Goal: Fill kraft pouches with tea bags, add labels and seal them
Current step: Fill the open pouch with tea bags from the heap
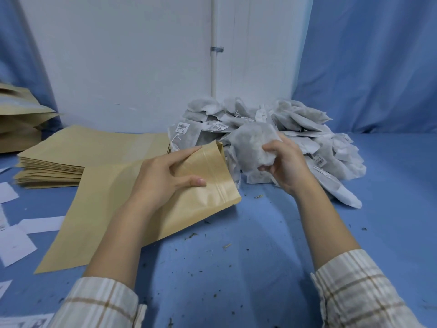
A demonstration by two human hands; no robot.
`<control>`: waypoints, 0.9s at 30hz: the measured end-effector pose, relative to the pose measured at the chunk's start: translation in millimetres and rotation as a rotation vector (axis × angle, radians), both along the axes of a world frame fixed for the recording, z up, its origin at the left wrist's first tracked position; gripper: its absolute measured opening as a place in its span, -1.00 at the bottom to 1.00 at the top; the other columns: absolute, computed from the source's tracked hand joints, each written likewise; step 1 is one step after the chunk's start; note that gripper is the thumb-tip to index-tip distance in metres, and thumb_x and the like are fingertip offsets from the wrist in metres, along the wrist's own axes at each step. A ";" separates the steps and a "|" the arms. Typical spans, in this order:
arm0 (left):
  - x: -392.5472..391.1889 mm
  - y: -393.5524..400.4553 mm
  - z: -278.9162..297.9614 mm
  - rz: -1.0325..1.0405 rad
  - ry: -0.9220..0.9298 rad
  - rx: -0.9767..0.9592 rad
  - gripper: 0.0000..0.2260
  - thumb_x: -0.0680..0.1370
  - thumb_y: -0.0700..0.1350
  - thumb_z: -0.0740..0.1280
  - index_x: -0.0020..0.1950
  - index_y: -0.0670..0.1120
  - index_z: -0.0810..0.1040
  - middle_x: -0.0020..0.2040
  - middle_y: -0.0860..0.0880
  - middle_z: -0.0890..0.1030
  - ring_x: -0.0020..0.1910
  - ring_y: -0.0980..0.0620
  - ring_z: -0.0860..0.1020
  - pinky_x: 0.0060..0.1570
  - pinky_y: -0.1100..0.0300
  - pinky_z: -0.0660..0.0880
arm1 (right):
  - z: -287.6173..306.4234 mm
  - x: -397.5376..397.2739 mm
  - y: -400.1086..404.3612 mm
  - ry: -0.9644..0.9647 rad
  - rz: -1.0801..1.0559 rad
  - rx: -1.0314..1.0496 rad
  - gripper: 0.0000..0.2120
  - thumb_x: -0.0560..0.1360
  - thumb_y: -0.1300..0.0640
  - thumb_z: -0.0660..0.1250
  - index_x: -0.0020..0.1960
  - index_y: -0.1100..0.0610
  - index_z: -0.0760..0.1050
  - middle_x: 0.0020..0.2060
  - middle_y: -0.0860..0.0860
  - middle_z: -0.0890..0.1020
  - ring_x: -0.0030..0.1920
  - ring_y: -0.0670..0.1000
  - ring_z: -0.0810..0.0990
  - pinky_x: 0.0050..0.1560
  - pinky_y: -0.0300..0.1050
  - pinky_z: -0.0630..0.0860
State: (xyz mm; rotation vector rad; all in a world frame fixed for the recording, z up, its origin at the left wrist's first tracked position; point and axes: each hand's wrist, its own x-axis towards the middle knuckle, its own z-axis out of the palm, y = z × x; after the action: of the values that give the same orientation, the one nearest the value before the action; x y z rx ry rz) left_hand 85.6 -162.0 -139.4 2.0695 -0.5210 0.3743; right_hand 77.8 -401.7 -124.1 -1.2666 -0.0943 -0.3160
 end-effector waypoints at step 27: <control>-11.7 -24.3 7.7 -0.218 -0.043 -0.013 -0.45 0.14 -0.01 0.58 0.07 0.33 0.57 0.06 0.37 0.58 0.13 0.42 0.46 0.09 0.54 0.29 | -4.5 -9.5 39.2 0.258 0.366 -0.809 -0.87 0.51 0.19 0.28 0.02 0.02 0.50 -0.09 -0.07 0.62 -0.10 -0.11 0.62 -0.11 -0.21 0.56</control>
State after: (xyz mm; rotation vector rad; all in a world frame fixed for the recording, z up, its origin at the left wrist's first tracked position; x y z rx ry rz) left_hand 73.9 -186.3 -131.7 1.9718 -0.7608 0.2931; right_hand 68.4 -362.4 -128.5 -2.0388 -0.2448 0.2382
